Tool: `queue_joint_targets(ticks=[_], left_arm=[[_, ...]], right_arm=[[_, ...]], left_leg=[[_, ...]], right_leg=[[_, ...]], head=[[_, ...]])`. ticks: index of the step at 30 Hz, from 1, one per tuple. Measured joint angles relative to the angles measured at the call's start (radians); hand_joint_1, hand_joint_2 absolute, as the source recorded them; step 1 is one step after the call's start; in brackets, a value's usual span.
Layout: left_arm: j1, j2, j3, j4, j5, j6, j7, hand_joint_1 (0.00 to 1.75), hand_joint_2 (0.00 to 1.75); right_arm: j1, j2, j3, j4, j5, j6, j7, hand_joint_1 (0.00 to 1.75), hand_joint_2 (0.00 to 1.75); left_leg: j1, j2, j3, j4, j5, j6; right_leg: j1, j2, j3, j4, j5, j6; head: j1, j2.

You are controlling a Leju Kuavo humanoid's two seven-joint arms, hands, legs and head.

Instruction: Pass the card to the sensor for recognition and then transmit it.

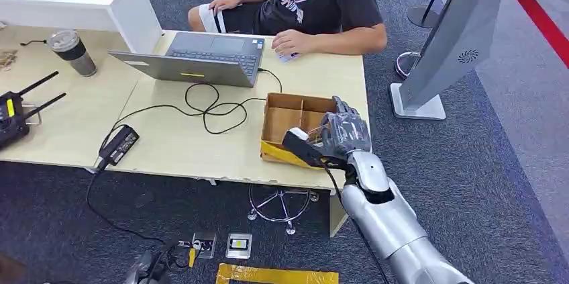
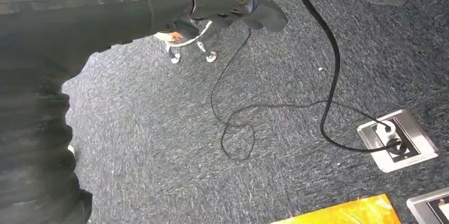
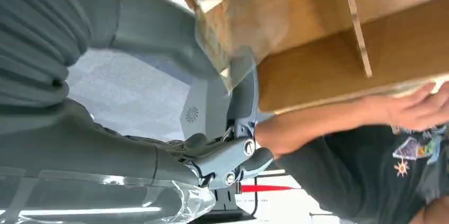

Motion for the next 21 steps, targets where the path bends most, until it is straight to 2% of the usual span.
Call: queue_joint_targets(ticks=[21], left_arm=[[0.000,0.000,0.000,0.000,0.000,0.000,0.000,0.00,1.75]], right_arm=[[-0.063,-0.039,-0.066,-0.181,-0.009,0.043,-0.004,1.75,1.75]], left_leg=[[0.000,0.000,0.000,0.000,0.000,0.000]], right_leg=[[0.000,0.000,0.000,0.000,0.000,0.000]], head=[[0.000,0.000]])
